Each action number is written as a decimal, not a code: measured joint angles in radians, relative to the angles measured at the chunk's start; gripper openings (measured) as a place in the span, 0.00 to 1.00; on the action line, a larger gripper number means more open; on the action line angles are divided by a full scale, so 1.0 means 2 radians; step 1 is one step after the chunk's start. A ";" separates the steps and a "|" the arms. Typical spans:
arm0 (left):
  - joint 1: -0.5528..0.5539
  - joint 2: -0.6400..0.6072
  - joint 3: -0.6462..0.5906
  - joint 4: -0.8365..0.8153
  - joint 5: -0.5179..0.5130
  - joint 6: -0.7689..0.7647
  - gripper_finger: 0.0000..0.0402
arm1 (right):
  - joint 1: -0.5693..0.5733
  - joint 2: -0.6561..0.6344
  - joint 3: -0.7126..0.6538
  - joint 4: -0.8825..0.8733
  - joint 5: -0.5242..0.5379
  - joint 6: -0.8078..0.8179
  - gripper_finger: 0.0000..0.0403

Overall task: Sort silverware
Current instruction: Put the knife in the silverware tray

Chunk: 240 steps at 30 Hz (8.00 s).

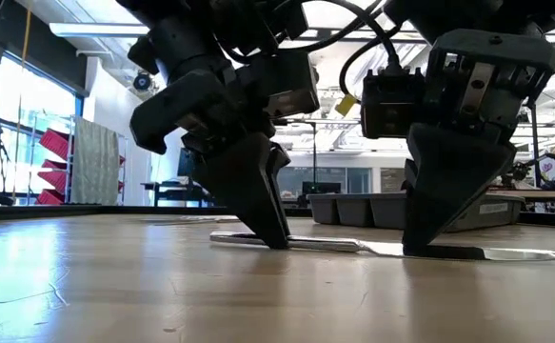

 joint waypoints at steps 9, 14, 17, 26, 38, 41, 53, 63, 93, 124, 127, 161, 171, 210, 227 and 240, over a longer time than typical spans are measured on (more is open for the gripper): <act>-0.022 0.001 -0.001 0.005 -0.060 0.058 0.01 | 0.006 -0.001 -0.001 0.025 -0.034 -0.086 0.01; -0.034 0.000 -0.001 0.026 -0.076 0.086 0.01 | 0.011 -0.004 0.016 0.024 -0.065 -0.184 0.11; -0.038 0.001 -0.002 0.042 -0.086 0.101 0.01 | 0.013 -0.005 0.038 0.005 -0.078 -0.241 0.22; -0.050 -0.002 -0.002 0.051 -0.064 0.129 0.01 | 0.044 -0.005 0.124 -0.195 -0.032 -0.571 0.48; -0.050 -0.001 -0.002 0.062 -0.032 0.138 0.00 | 0.058 0.010 0.141 -0.204 0.099 -1.023 0.41; -0.050 -0.001 -0.002 0.062 -0.032 0.140 0.00 | 0.056 0.024 0.141 -0.176 0.098 -1.092 0.38; -0.037 -0.001 -0.002 0.072 -0.015 0.148 0.00 | 0.055 0.058 0.141 -0.117 0.043 -1.204 0.36; -0.033 -0.001 -0.003 0.079 -0.009 0.148 0.00 | 0.052 0.085 0.142 -0.114 0.043 -1.210 0.21; -0.137 -0.197 -0.040 -0.206 -0.354 -0.199 0.16 | -0.036 -0.153 0.140 -0.332 0.215 -0.772 0.00; -0.168 -0.194 -0.135 -0.027 -0.375 -0.232 0.16 | -0.323 -0.117 -0.002 -0.401 0.204 -0.938 0.00; -0.168 -0.194 -0.135 -0.028 -0.376 -0.232 0.16 | -0.328 -0.117 0.002 -0.402 0.205 -0.919 0.00; 0.163 -0.196 -0.194 0.016 -0.221 -0.099 0.29 | -0.199 -0.232 0.073 -0.219 -0.049 -0.441 0.38; 0.244 -0.195 -0.230 0.088 -0.138 -0.037 0.10 | -0.085 -0.236 0.012 -0.116 0.084 -0.323 0.38; 0.024 -0.147 -0.218 0.280 -0.071 -0.266 0.00 | 0.023 -0.203 -0.015 -0.063 0.209 -0.221 0.38; -0.041 -0.032 -0.135 0.324 0.035 -0.145 0.00 | 0.052 -0.009 -0.014 0.050 0.024 0.095 0.38; -0.032 0.069 0.004 0.218 0.038 -0.058 0.00 | 0.023 -0.004 -0.013 0.075 0.016 0.195 0.38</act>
